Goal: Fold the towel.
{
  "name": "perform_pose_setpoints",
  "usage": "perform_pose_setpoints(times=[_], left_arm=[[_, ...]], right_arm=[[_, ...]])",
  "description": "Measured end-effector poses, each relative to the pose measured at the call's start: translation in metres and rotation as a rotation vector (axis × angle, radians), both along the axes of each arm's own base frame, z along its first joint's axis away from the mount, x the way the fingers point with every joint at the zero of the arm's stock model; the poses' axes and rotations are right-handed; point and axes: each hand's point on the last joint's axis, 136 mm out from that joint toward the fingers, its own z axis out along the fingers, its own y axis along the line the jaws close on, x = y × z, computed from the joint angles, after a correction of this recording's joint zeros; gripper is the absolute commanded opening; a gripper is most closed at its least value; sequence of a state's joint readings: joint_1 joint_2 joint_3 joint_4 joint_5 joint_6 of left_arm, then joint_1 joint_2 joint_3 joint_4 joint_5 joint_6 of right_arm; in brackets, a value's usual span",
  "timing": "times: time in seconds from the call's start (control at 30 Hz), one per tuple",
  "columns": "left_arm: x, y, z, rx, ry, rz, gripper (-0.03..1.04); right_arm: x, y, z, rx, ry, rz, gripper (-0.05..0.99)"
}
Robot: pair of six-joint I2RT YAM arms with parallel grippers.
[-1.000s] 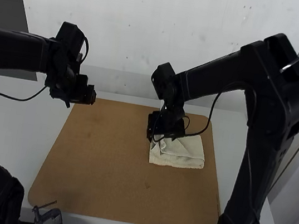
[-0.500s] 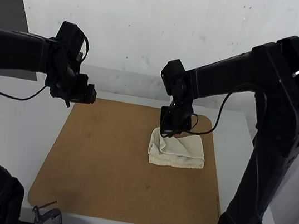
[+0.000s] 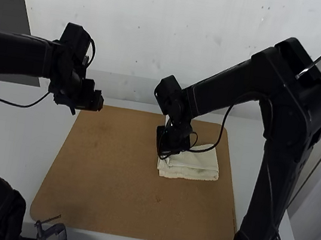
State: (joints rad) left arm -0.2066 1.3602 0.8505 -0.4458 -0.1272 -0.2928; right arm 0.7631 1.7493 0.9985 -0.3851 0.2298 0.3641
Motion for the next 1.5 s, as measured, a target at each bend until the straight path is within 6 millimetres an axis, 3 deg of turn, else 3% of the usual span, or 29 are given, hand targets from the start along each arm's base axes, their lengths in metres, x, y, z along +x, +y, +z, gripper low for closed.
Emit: perform_pose_setpoints(times=[0.17,0.63,0.87,1.13,1.33,1.47,1.5], left_arm=[[-0.002,0.000,-0.006,0.001,0.003,0.000,0.97],[0.000,0.000,-0.005,-0.001,-0.007,0.000,0.97],[0.000,0.001,-0.005,-0.001,-0.007,0.004,0.97],[0.000,0.002,-0.005,-0.002,-0.009,0.006,0.97],[0.001,0.003,-0.005,-0.003,-0.012,0.008,0.97],[0.001,0.004,-0.005,-0.002,-0.012,0.013,0.97],[0.001,0.005,-0.005,-0.002,-0.013,0.014,0.97]], right_arm=[[-0.004,0.001,-0.009,-0.016,0.018,0.005,0.01],[0.000,0.008,-0.001,0.003,0.000,0.008,0.02],[-0.020,0.030,0.000,0.006,0.003,0.076,0.02],[-0.021,0.032,0.000,0.008,0.004,0.075,0.03],[-0.005,0.017,0.007,0.016,-0.015,0.021,0.50],[0.012,0.004,0.035,0.060,-0.074,-0.025,0.88],[0.017,-0.001,0.044,0.073,-0.094,-0.039,0.91]])
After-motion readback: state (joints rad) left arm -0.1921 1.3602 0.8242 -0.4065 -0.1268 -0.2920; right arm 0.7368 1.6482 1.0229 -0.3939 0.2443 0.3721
